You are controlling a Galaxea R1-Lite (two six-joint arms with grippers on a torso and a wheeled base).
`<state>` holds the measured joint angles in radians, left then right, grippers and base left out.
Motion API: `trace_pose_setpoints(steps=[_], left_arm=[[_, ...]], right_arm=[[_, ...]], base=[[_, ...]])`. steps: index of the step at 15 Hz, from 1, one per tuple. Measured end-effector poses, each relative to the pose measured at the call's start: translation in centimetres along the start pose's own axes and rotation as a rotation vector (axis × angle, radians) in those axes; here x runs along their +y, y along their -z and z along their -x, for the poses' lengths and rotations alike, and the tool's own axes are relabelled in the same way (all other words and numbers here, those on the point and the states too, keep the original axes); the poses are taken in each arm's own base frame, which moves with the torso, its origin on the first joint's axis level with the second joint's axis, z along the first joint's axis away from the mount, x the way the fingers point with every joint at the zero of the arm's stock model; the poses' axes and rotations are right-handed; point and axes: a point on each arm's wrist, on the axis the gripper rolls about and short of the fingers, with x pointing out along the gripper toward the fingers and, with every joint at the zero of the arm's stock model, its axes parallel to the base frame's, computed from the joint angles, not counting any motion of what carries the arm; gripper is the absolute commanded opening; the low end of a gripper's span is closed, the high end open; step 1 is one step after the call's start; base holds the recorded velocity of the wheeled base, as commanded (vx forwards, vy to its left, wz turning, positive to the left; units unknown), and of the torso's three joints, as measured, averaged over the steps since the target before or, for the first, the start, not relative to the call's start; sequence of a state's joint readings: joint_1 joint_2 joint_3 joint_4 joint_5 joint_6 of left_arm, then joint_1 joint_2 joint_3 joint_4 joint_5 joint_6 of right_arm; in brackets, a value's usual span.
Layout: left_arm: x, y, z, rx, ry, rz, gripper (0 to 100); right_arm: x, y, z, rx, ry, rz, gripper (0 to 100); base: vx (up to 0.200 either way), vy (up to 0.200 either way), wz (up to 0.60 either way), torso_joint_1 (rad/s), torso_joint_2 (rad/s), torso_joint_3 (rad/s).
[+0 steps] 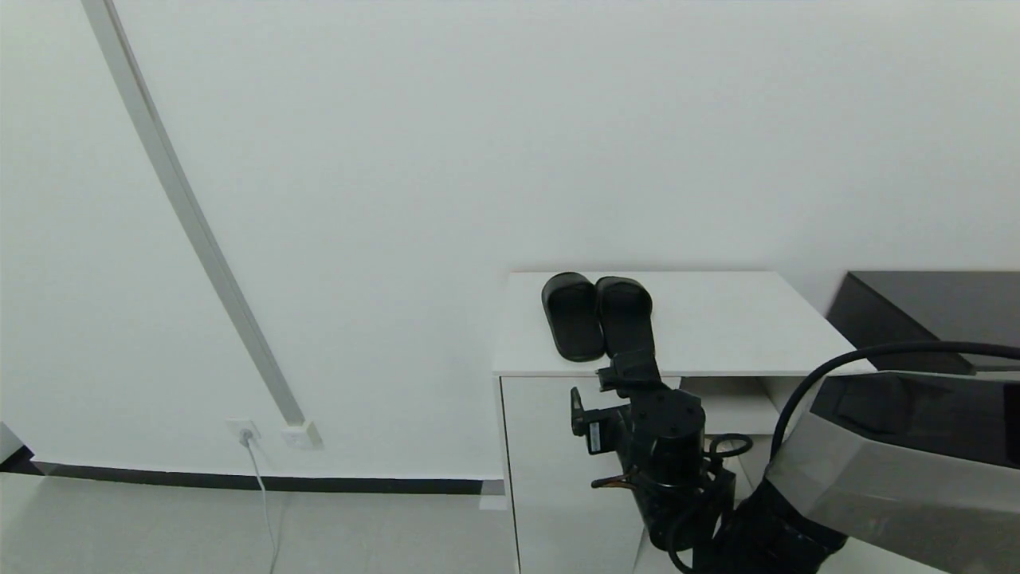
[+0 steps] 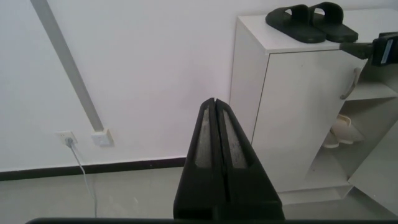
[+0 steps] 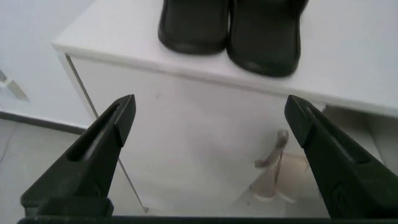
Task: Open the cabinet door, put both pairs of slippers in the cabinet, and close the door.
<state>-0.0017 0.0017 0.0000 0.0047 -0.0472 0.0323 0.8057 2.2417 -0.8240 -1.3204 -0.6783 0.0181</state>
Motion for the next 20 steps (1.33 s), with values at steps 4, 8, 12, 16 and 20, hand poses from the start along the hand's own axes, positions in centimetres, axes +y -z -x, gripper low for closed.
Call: trace_pose_setpoints(steps=[4, 8, 12, 16, 20], left_arm=[[0.0, 0.0, 0.0, 0.000, 0.000, 0.000, 0], [0.0, 0.0, 0.0, 0.000, 0.000, 0.000, 0], [0.0, 0.0, 0.0, 0.000, 0.000, 0.000, 0], [0.0, 0.0, 0.0, 0.000, 0.000, -0.001, 0], [0.0, 0.0, 0.0, 0.000, 0.000, -0.001, 0]], right_arm=[[-0.5, -3.2, -2.7, 0.076, 0.056, 0.009, 100], [-0.8, -7.2, -4.5, 0.130, 0.097, -0.073, 100], [-1.2, -8.4, -5.0, 0.116, 0.075, -0.102, 100], [-1.2, -7.8, -5.3, 0.133, 0.053, -0.100, 100], [-1.0, -6.2, -5.8, 0.167, 0.045, -0.099, 100]], base=[[0.000, 0.000, 0.00, 0.000, 0.00, 0.000], [0.000, 0.000, 0.00, 0.000, 0.00, 0.000], [0.000, 0.000, 0.00, 0.000, 0.00, 0.000], [0.150, 0.000, 0.00, 0.001, 0.00, 0.002], [0.200, 0.000, 0.00, 0.002, 0.00, 0.000]])
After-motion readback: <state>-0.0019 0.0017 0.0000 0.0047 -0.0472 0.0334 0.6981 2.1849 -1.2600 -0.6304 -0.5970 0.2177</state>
